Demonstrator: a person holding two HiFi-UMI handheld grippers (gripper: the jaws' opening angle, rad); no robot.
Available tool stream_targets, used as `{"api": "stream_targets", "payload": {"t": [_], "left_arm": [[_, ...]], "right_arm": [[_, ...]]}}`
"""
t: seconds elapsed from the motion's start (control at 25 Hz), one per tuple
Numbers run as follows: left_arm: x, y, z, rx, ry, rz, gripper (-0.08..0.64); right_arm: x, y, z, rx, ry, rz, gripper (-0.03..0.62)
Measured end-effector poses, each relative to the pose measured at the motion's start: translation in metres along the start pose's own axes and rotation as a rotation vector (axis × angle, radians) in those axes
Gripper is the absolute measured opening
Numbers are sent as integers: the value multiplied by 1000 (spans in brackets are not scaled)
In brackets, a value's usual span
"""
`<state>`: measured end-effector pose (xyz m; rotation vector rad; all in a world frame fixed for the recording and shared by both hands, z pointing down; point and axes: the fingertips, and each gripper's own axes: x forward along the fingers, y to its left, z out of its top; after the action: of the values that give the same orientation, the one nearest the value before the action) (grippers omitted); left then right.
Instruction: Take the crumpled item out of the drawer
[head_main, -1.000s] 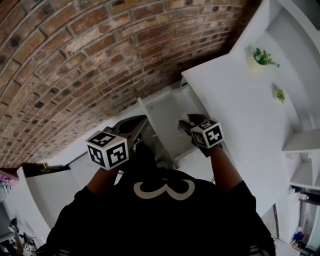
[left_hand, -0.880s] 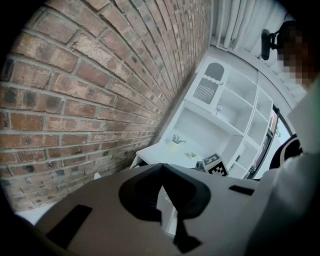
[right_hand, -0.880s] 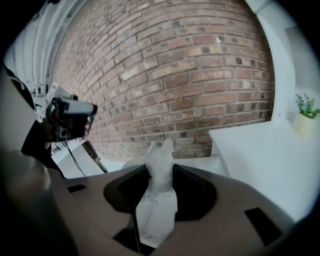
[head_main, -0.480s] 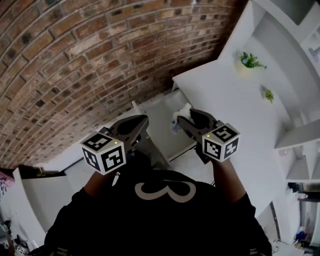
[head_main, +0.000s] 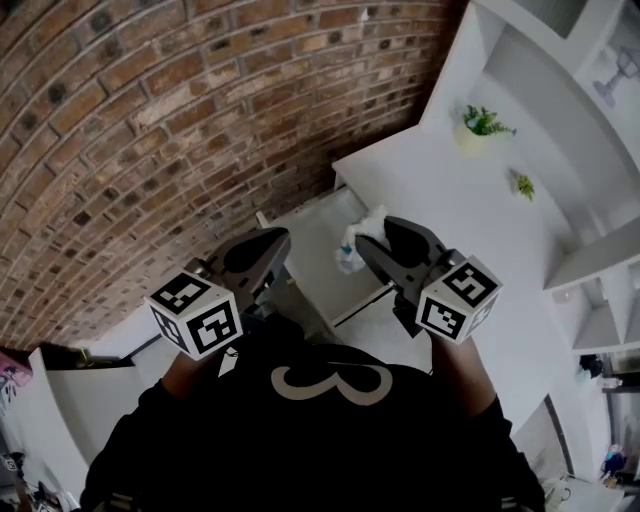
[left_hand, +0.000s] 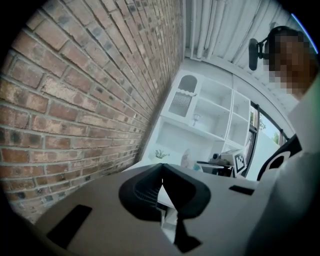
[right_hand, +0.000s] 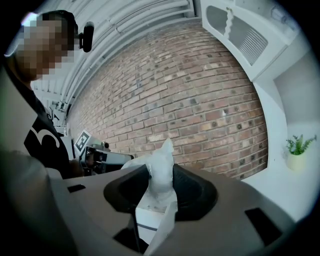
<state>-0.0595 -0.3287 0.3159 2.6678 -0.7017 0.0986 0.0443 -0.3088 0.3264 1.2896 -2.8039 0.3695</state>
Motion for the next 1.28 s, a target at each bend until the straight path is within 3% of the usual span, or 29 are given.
{"api": "stream_targets", "payload": {"t": [0.36, 0.64, 1.28], "left_arm": [[0, -15, 18, 35, -25, -40, 3], [3, -5, 20, 21, -38, -39, 3], [34, 4, 20, 11, -15, -85, 3]], "right_arm": [[-13, 8, 22, 41, -95, 34, 158], [-9, 7, 23, 4, -90, 25, 155], [-12, -22, 23, 16, -100, -45, 155]]}}
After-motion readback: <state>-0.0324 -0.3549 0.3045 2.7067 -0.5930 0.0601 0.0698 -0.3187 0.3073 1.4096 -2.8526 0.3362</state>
